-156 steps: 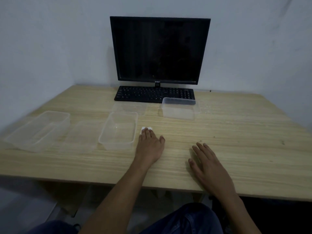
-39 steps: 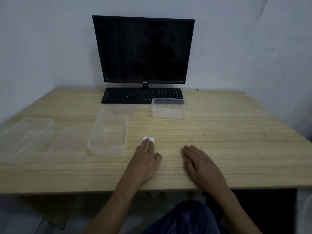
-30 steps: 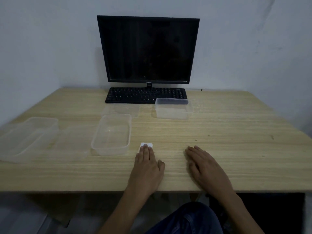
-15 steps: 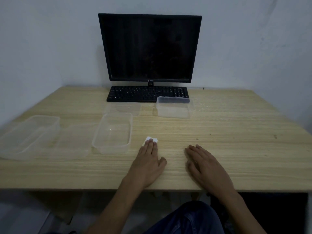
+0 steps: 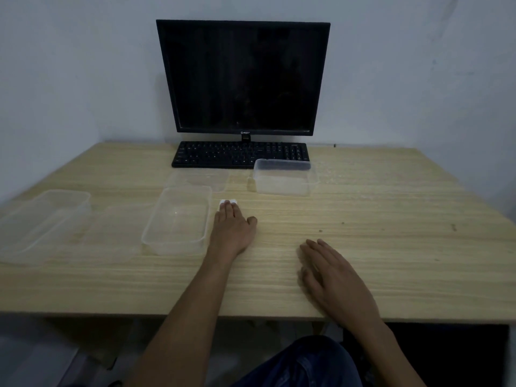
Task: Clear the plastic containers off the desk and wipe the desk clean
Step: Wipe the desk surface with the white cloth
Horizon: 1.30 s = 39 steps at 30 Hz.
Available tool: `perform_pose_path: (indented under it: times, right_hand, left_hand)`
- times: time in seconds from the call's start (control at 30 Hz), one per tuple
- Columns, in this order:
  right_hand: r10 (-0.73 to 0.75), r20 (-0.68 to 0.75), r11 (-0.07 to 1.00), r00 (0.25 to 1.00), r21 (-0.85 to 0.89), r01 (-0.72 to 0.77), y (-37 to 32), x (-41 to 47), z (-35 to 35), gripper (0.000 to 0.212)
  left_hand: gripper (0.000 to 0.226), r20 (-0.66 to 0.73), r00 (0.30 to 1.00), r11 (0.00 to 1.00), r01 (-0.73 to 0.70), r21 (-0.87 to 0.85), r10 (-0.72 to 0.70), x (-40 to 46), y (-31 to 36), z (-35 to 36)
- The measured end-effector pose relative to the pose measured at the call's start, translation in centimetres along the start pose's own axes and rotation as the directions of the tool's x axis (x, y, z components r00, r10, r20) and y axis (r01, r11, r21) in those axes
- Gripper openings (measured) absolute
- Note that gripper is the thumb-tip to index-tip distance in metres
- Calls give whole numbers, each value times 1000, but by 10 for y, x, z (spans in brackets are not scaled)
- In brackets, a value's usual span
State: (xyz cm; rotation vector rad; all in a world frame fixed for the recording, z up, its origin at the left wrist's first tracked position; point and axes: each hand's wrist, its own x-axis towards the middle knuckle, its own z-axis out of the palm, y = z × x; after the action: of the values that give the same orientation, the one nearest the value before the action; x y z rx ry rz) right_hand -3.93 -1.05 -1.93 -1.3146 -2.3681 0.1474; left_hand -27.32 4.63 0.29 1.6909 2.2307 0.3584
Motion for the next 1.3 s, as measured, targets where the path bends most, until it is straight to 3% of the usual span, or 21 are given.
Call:
perform_pose_path:
  times: [0.1, 0.3, 0.6, 0.7, 0.9, 1.0, 1.13, 1.3]
  right_hand:
    - [13, 7, 999, 1000, 40, -13, 0, 1, 0, 68]
    - [50, -36, 991, 998, 130, -45, 2, 2, 0, 65]
    - [57, -55, 988, 997, 147, -48, 2, 1, -1, 66]
    - [57, -54, 990, 997, 132, -49, 2, 1, -2, 67]
    - [47, -59, 990, 997, 137, -38, 0, 0, -2, 67]
    - [44, -73, 987, 996, 157, -32, 1, 1, -1, 63]
    - [51, -89, 987, 995, 156, -36, 2, 1, 1, 58]
    - [95, -99, 987, 991, 135, -81, 3, -2, 3, 61]
  left_hand:
    - [67, 17, 1000, 1000, -4, 7, 4, 2, -2, -3]
    - [60, 119, 979, 986, -167, 3, 166, -13, -4, -11]
    - [58, 209, 886, 903, -428, 24, 414, -39, 43, 15]
    - [58, 183, 900, 911, -411, 46, 396, -40, 34, 16]
    - [60, 76, 982, 982, -177, 67, 172, -16, 19, 8]
    - [61, 65, 985, 985, -162, 60, 158, -8, 23, 11]
    - [58, 109, 949, 953, -300, 43, 294, -9, 42, 14]
    - [56, 135, 853, 858, -512, 34, 504, -30, 47, 24]
